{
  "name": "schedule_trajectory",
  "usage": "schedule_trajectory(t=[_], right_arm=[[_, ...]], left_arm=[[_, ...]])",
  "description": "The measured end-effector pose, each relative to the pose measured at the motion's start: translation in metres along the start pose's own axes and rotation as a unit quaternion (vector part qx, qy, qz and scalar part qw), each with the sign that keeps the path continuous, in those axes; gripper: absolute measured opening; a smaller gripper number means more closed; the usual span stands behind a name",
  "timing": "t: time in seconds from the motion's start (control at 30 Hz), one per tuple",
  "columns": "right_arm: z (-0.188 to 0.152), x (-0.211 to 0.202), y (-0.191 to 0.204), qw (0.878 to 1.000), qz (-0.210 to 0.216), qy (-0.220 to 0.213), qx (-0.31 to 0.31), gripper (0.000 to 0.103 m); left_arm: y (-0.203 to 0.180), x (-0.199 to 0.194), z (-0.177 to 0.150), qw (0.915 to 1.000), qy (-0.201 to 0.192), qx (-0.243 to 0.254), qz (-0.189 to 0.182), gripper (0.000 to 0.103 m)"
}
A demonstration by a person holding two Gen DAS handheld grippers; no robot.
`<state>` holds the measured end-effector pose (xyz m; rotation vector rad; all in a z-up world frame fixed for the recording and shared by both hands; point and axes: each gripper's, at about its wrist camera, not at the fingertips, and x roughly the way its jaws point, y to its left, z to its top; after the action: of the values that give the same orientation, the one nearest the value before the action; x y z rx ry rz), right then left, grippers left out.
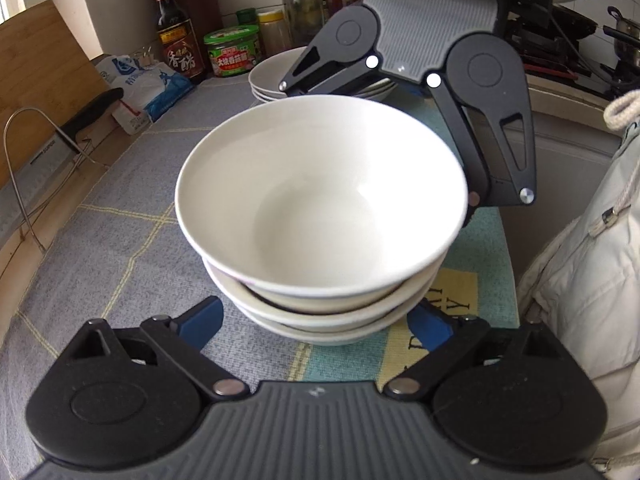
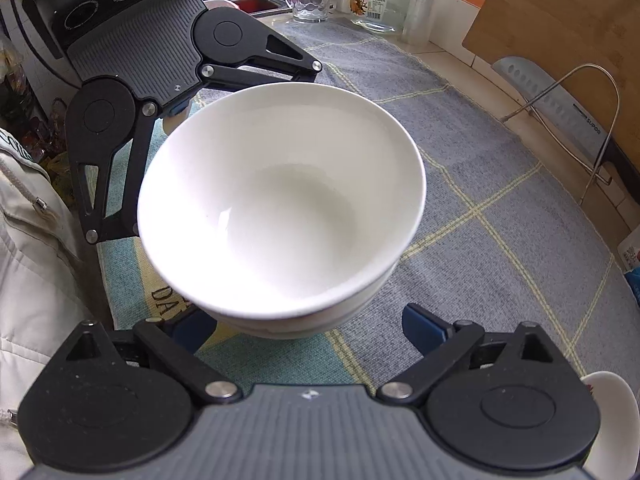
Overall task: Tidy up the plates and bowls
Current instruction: 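Lift and carry the bowl stack toward the flowered plate stack with both tools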
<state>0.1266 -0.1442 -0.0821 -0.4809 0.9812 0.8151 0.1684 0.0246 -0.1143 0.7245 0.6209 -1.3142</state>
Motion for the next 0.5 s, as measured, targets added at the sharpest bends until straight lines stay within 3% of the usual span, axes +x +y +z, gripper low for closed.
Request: schedule_trajectory(t=[0.2, 0.5], right_arm=[[0.004, 0.002, -0.001, 0.999, 0.024, 0.001, -0.023, 0.092], [0.012, 0.001, -0.002, 0.998, 0.049, -0.003, -0.044, 0.091]], left_arm=[[0.009, 0.004, 0.003, 0.9995, 0.005, 0.014, -0.029, 0.097], [0.013, 0.007, 0.005, 0.9982, 0.013, 0.023, -0.054, 0.091]])
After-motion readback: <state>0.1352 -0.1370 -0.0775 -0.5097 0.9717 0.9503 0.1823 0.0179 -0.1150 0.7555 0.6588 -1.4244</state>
